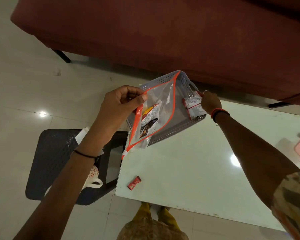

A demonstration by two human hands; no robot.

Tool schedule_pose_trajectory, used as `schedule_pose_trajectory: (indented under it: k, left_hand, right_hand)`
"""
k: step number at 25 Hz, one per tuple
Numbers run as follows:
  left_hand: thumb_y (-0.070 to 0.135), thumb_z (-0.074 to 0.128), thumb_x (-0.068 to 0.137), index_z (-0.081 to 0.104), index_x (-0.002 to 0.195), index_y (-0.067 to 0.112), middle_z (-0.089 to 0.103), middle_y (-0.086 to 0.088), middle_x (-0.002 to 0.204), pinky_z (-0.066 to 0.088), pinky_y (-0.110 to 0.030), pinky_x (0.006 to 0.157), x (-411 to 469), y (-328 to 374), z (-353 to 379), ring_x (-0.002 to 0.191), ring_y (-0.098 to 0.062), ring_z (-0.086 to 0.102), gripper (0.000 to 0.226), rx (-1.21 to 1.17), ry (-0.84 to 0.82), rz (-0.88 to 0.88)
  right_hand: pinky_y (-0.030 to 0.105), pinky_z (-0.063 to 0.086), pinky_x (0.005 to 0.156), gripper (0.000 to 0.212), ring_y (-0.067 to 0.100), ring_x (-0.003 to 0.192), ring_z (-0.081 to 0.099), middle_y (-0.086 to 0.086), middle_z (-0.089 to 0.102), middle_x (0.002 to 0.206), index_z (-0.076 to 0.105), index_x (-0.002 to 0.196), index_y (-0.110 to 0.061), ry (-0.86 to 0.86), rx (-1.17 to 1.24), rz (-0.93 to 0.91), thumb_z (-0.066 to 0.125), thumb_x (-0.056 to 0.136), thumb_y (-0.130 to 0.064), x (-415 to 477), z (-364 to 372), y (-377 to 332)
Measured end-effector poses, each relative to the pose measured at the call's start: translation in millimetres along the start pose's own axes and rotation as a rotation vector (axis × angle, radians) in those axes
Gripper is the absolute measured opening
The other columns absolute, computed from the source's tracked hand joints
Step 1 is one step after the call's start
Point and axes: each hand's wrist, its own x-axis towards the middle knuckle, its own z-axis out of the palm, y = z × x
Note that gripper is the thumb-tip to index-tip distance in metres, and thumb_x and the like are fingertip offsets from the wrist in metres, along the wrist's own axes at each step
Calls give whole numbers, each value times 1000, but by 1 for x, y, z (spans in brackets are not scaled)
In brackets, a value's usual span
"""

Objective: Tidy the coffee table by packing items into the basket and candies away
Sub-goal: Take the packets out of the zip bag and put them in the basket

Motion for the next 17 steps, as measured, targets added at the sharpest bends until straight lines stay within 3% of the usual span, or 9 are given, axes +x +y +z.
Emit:
schedule_pose_trajectory:
  k: [9,17]
  left_hand:
    - [28,61,85,61,96,22,63,16,83,50,-1,62,-6,2,7,72,-3,65,12,13,5,-11]
    - [24,61,86,59,96,22,62,17,83,46,1,56,-16,3,17,64,16,62,10,25,5,5]
  right_hand:
    - [47,50,96,33,40,111,60,24,61,123,56,122,2,-23,93,44,52,89,0,3,-9,15]
    - [43,45,100,36,38,118,55,25,57,127,53,121,4,-36,195,57,60,87,-5,-9,1,31]
